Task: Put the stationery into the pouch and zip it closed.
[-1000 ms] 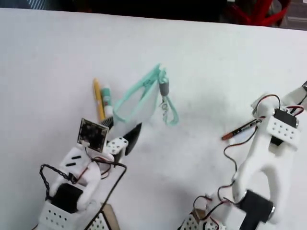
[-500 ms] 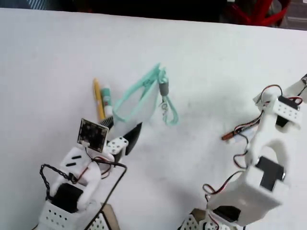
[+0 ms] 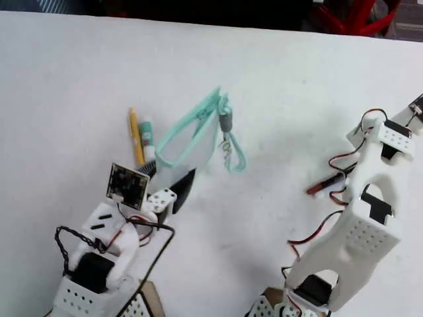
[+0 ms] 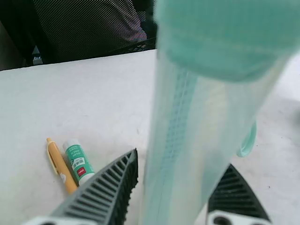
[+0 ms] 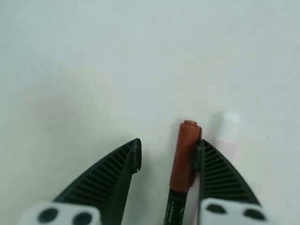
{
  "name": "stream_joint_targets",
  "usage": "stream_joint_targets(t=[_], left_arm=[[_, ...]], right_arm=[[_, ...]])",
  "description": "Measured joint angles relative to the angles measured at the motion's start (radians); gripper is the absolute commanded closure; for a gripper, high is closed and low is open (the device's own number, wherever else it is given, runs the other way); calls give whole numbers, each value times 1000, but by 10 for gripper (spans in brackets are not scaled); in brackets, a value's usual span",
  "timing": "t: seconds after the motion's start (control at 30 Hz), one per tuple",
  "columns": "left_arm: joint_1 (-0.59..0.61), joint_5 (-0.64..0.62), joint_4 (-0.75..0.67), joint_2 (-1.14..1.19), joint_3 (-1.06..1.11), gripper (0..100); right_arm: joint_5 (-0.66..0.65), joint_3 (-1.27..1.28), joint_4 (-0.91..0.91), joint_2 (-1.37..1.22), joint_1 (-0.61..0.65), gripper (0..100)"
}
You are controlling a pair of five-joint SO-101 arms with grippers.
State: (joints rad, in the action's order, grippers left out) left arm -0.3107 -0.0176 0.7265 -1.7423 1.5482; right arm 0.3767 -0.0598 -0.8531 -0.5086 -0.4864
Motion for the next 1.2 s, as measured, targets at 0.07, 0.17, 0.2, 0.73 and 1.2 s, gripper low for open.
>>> stream_joint_targets(t=[0.07, 0.17, 0.2, 0.73, 1.2], left_arm=[[0, 0, 0, 0, 0, 767], [0, 0, 0, 0, 0, 767], [0, 0, 0, 0, 0, 767], [2, 0, 0, 0, 0, 767], [2, 0, 0, 0, 0, 767]], right_arm=[[0, -2, 0, 0, 0, 839], [0, -2, 0, -6, -3, 910], [0, -8, 0, -8, -3, 930], [-64, -210, -106, -184, -3, 921], [-66, -594, -394, -396, -3, 981]])
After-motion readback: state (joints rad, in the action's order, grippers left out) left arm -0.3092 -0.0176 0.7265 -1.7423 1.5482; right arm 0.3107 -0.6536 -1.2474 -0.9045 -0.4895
